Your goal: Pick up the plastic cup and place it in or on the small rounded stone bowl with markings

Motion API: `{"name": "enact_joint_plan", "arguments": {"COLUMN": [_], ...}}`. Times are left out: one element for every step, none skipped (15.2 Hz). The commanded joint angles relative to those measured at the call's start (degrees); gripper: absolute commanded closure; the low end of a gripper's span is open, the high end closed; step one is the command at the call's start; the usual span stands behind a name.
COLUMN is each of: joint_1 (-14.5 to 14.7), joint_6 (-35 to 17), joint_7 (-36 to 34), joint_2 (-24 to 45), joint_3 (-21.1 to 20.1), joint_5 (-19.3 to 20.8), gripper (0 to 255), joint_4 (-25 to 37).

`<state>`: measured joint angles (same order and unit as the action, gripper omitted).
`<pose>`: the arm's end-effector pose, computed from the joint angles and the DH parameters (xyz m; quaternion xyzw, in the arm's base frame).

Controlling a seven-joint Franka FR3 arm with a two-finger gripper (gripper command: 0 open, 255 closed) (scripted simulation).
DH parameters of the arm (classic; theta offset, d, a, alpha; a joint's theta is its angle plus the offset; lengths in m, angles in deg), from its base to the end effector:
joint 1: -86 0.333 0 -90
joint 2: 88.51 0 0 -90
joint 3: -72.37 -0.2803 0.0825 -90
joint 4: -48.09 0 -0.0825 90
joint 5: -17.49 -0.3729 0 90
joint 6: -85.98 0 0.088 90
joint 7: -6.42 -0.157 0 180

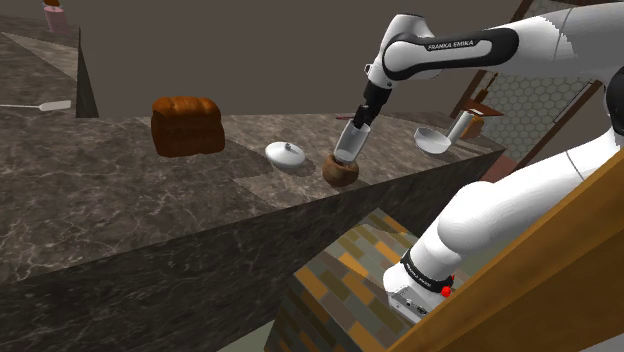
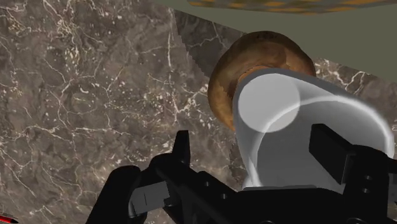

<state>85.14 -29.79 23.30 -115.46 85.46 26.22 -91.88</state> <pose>0.4037 -0.1124 0.3925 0.9973 0.0683 0.0151 0.0224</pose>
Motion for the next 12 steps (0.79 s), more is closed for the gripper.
{"name": "enact_joint_plan", "arguments": {"joint_1": [0.0,0.1,0.1,0.2,0.2,0.2,0.2,0.2,0.2,0.2,0.2,0.2], "joint_6": [0.0,2.0,4.1,6.1,7.6,7.6,7.6,7.6,7.6,7.6,7.6,7.6], "joint_7": [0.0,0.0,0.0,0.0,0.1,0.1,0.1,0.1,0.1,0.1,0.1,0.1], "joint_2": [0.0,-0.6,-1.0,-1.4,-1.7,-1.7,-1.7,-1.7,-1.7,-1.7,-1.7,-1.7], "joint_3": [0.0,-0.2,-0.5,-0.7,-0.9,-0.9,-0.9,-0.9,-0.9,-0.9,-0.9,-0.9], "joint_5": [0.0,-0.1,-0.3,-0.4,-0.5,-0.5,-0.5,-0.5,-0.5,-0.5,-0.5,-0.5], "gripper": [0,0,0,0,0,0,0,0,0,0,0,0], "joint_4": [0.0,1.5,3.0,4.6,6.0,6.0,6.0,6.0,6.0,6.0,6.0,6.0]}}
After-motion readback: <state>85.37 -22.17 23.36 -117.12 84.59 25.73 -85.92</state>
